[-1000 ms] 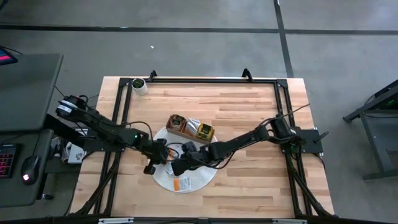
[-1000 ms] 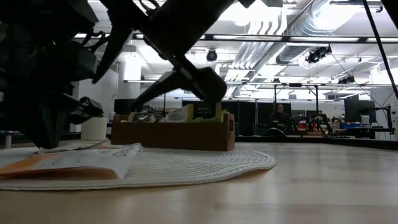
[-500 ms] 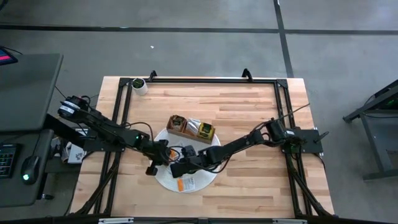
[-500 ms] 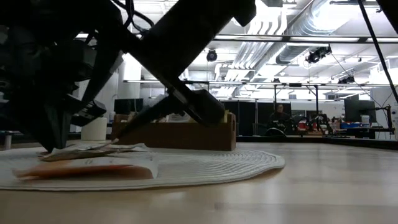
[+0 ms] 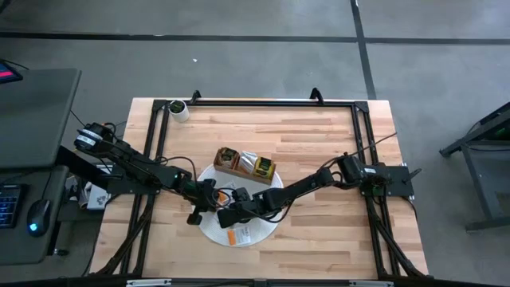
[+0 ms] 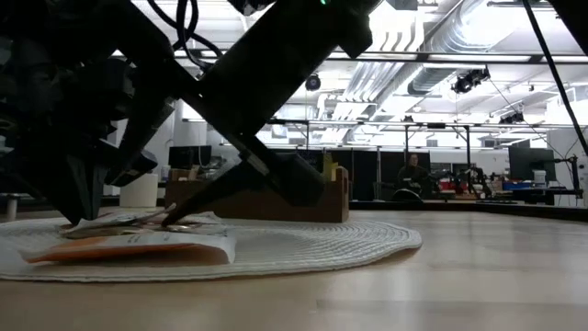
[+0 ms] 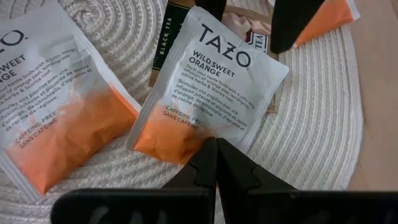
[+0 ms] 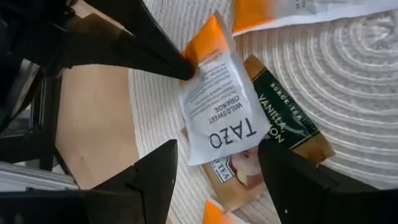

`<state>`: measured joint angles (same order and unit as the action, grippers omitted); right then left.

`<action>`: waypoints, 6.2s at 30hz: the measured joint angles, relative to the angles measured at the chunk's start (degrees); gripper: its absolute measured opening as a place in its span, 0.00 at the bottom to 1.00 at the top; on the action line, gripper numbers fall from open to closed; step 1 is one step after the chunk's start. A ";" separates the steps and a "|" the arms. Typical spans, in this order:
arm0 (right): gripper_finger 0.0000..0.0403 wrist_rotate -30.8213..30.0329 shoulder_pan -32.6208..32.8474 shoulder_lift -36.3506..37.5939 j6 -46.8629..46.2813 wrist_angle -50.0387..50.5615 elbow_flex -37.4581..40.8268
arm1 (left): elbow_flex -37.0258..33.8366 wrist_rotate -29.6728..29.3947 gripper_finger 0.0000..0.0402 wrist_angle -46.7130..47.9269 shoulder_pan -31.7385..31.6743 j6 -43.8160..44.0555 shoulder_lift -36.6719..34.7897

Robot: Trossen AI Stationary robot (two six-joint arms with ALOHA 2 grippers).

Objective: Pick & Place Tea
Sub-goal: Put the orange tea bag into the middle section of the wooden organizer

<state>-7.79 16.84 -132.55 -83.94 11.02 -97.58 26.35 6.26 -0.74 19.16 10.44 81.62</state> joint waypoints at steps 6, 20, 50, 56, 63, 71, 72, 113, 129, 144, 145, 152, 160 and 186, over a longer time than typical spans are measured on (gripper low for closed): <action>0.54 -0.66 -0.73 0.00 0.43 0.34 -0.01 | -0.04 0.18 0.00 -0.36 -0.01 0.25 0.00; 0.26 2.28 -2.29 0.00 3.94 0.75 -0.02 | -0.10 0.59 0.00 -0.68 -0.02 0.55 0.02; 0.00 7.15 -2.38 0.02 11.04 1.27 -0.02 | -0.29 4.09 0.00 1.89 -0.07 1.42 -6.64; 0.00 7.96 -2.40 1.07 14.04 1.57 -0.04 | -0.19 2.50 0.00 8.11 -0.04 1.42 -13.07; 0.00 4.89 -2.36 7.75 20.54 9.36 -0.11 | -0.15 -2.49 0.00 14.29 -0.06 1.66 -20.53; 0.00 6.65 -3.89 19.05 32.54 22.61 -0.13 | -0.13 -6.04 0.00 13.52 -0.07 0.31 -26.56; 0.00 6.95 -4.29 20.44 33.97 24.41 -0.13 | -0.13 -6.66 0.00 12.94 -0.07 0.22 -27.10; 0.00 2.88 -8.76 14.58 69.03 73.05 -34.13 | 18.21 -3.77 0.46 5.98 -16.17 -7.19 -19.79; 0.00 -1.80 -10.87 14.79 70.62 69.57 -34.12 | 22.52 -3.30 0.47 6.19 -16.17 -7.10 -12.78; 0.00 -2.34 -11.32 14.79 71.56 67.52 -34.12 | 22.51 -3.11 0.45 4.81 -16.20 -6.95 -11.87; 0.00 -2.34 -11.32 14.78 71.54 67.50 -34.12 | 22.51 -3.15 0.44 4.79 -16.20 -6.95 -11.87; 0.00 -2.34 -11.32 14.78 71.49 66.55 -34.12 | 22.51 -5.27 0.17 5.21 -16.20 -6.93 -11.87; 0.00 -2.79 -11.32 14.80 70.00 66.08 -34.12 | 22.51 -6.68 0.02 5.68 -16.20 -6.96 -11.89; 0.04 -23.06 -5.59 24.53 57.07 59.44 -26.82 | -5.84 -18.89 0.00 -40.90 -16.15 -7.12 -26.24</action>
<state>-30.85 11.25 -108.02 -26.87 70.46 -124.40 20.51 -12.63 -41.65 3.01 3.31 55.38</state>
